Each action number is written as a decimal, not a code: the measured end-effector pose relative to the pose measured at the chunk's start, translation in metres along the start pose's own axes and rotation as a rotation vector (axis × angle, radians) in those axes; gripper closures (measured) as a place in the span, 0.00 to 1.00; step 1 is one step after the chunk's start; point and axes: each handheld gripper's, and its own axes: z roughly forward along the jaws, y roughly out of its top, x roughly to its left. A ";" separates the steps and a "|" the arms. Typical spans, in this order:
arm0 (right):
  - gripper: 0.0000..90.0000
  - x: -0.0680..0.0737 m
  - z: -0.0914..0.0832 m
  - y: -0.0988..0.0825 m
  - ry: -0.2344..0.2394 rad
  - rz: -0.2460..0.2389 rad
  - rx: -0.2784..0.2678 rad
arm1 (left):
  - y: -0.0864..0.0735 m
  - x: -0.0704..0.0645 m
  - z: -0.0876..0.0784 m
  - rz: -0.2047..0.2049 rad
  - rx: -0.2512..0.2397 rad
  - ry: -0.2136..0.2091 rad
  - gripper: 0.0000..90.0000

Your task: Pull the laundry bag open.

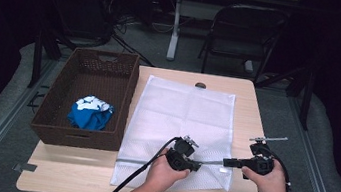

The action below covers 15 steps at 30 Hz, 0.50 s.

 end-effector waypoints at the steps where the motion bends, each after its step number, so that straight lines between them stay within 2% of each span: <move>1: 0.94 0.000 0.000 0.000 -0.002 0.002 0.000 | -0.001 0.001 -0.001 -0.004 -0.001 0.004 0.96; 15: 0.94 -0.003 -0.003 -0.001 -0.007 0.008 -0.003 | -0.014 0.016 -0.014 -0.035 0.000 0.034 0.96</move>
